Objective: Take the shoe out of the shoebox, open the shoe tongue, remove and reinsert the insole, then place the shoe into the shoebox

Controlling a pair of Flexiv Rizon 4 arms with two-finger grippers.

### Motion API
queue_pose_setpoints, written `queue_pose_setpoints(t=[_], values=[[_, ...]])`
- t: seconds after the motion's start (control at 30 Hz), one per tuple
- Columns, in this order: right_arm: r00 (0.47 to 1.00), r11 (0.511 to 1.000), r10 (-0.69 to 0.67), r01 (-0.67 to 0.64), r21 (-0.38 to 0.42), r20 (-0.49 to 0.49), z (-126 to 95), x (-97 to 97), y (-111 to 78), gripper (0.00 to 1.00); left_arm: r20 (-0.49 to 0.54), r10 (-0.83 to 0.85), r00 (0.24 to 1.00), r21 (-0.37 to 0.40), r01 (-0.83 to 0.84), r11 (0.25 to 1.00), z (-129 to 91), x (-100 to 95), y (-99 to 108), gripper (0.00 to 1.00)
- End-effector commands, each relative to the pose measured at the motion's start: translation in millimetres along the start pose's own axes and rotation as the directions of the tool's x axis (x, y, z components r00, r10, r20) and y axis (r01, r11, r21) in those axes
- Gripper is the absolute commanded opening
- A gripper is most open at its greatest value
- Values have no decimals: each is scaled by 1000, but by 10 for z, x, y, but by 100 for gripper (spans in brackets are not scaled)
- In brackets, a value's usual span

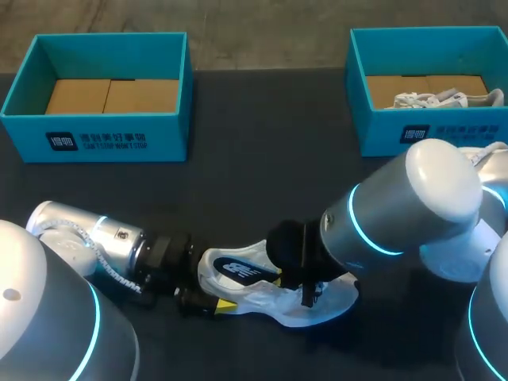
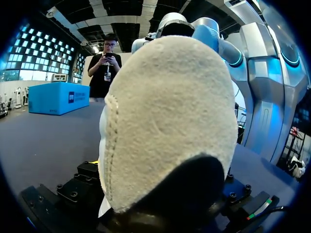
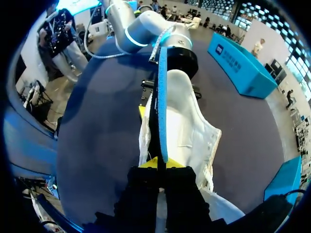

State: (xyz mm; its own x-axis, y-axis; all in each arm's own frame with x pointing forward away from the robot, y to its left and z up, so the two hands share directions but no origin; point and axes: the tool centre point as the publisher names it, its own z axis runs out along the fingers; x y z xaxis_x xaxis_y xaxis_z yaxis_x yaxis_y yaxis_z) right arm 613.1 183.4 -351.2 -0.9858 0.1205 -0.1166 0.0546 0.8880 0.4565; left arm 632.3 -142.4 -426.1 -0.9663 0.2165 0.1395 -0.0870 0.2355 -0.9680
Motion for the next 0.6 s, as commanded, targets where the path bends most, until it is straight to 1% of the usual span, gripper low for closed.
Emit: queue_pose_setpoints(t=[0.03,0.1,0.17,0.23,0.43,0.5,0.57,0.6], values=[[999,999,-21,23,43,-36,25,-45,137,27,2,-1,1000,-2,1,1000,-16,-7,27,0],[999,998,-23,25,49,-39,28,-47,146,34,2,-1,1000,-2,1,1000,-16,-7,27,0],[999,998,-26,28,49,-41,13,-52,147,38,2,-1,1000,-2,1,1000,-16,-7,27,0],[999,998,-28,30,49,-40,-18,-52,156,40,2,-1,1000,-2,1,1000,-16,-7,27,0],[998,997,-35,38,68,-46,-90,-61,187,40,2,-1,1000,-2,1,1000,-16,-7,27,0],[997,997,-40,44,65,-68,-104,-72,187,40,2,-1,1000,-2,1,1000,-16,-7,27,0],[996,995,-30,38,87,-86,-104,-93,186,39,2,-1,1000,-2,1,1000,-16,-7,27,0],[995,996,-31,39,82,-92,-103,-101,185,38,2,-1,1000,-2,1,1000,-16,-7,27,0]])
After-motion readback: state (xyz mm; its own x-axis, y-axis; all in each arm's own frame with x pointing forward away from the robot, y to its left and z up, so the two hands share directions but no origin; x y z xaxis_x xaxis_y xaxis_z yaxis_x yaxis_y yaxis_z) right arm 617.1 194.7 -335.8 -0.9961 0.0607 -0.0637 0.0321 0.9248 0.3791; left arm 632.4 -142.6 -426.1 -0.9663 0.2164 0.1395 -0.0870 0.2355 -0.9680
